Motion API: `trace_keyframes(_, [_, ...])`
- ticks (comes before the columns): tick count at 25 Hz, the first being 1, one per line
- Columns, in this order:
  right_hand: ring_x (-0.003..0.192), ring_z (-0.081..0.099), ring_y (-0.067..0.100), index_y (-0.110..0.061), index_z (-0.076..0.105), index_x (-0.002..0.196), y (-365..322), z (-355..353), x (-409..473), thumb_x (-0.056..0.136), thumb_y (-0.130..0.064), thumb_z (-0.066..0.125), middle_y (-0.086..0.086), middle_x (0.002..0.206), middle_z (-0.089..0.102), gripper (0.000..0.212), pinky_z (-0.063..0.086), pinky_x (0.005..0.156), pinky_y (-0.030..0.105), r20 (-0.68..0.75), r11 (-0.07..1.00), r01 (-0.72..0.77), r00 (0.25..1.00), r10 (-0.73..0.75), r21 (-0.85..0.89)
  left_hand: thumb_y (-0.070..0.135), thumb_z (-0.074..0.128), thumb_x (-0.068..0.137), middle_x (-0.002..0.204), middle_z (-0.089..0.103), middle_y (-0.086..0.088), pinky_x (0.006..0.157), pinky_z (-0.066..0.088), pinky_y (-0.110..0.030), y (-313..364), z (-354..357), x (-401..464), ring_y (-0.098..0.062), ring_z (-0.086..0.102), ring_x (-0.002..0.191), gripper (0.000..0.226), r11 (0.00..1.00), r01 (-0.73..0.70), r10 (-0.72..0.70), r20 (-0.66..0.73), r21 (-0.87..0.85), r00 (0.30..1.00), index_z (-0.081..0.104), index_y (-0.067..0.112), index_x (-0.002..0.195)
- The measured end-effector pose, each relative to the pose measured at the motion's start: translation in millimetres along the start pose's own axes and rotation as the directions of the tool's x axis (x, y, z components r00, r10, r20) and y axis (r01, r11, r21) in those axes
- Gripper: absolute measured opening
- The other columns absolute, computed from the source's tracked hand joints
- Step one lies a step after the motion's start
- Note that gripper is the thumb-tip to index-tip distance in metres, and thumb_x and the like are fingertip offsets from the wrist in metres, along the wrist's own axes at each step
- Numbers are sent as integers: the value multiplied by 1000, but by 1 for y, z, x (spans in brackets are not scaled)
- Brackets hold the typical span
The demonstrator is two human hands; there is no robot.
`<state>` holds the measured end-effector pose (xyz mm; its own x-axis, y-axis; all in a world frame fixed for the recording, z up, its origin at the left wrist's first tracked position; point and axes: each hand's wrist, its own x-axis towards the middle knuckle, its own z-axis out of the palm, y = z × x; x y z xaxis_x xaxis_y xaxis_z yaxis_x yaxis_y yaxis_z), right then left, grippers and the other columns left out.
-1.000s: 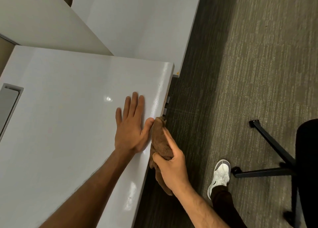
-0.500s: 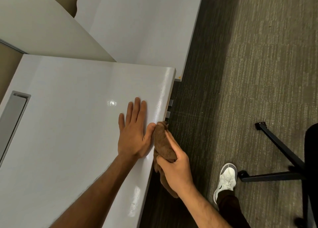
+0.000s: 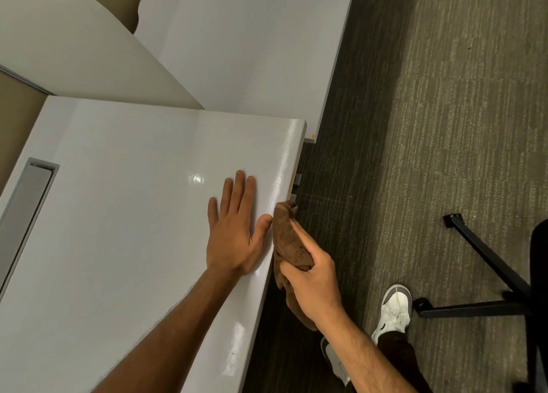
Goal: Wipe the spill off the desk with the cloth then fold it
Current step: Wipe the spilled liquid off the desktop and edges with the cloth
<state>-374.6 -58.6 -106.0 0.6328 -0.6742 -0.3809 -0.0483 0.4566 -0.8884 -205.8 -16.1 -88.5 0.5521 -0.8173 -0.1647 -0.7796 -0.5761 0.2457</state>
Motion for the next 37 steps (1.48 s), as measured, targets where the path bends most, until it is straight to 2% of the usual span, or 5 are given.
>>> trace_keyframes(6, [119, 67, 12, -50, 68, 123, -5, -17, -3, 88, 12, 62, -9, 124, 73, 72, 57, 91, 20, -85, 994, -43, 995, 52, 100, 77, 5, 95, 175, -15, 5, 130, -11, -47, -2, 0, 0, -14, -17, 161, 85, 1000, 1, -1, 14, 8, 1000, -7, 30, 165])
trace_keyframes(10, [117, 68, 13, -58, 61, 125, -22, -11, 32, 91, 5, 63, -12, 127, 71, 72, 59, 94, 31, -216, 986, -5, 976, 42, 166, 76, 5, 96, 175, -15, 5, 130, -11, -46, -2, -1, 1, -14, -17, 161, 85, 1000, 1, -1, 20, 10, 1000, -6, 29, 166])
trace_keyframes(16, [126, 63, 12, -64, 53, 130, -21, 18, 34, 92, 0, 64, -18, 139, 63, 75, 55, 104, 47, -208, 995, 11, 978, 11, 103, 80, -6, 92, 175, -12, 5, 130, -10, -48, 1, -3, 0, -15, -15, 162, 90, 1000, 12, -11, 15, -17, 1000, -3, 29, 166])
trace_keyframes(26, [144, 42, 4, -36, 51, 146, 16, 14, -20, 88, 10, 63, -19, 152, 51, 75, 39, 114, 22, -43, 995, 92, 995, -90, 41, 77, -7, 94, 175, -12, 5, 131, -8, -50, 1, -4, 1, -15, -15, 162, 88, 1000, 8, -8, 19, -20, 1000, -2, 28, 167])
trace_keyframes(37, [131, 58, 7, -37, 51, 142, -34, 7, 68, 94, 5, 60, -11, 142, 61, 64, 50, 106, 26, -194, 985, 167, 968, -156, 41, 76, -7, 95, 176, -12, 7, 131, -7, -50, 1, -3, 0, -13, -15, 161, 85, 1000, 10, -10, 10, -24, 1000, -2, 29, 166])
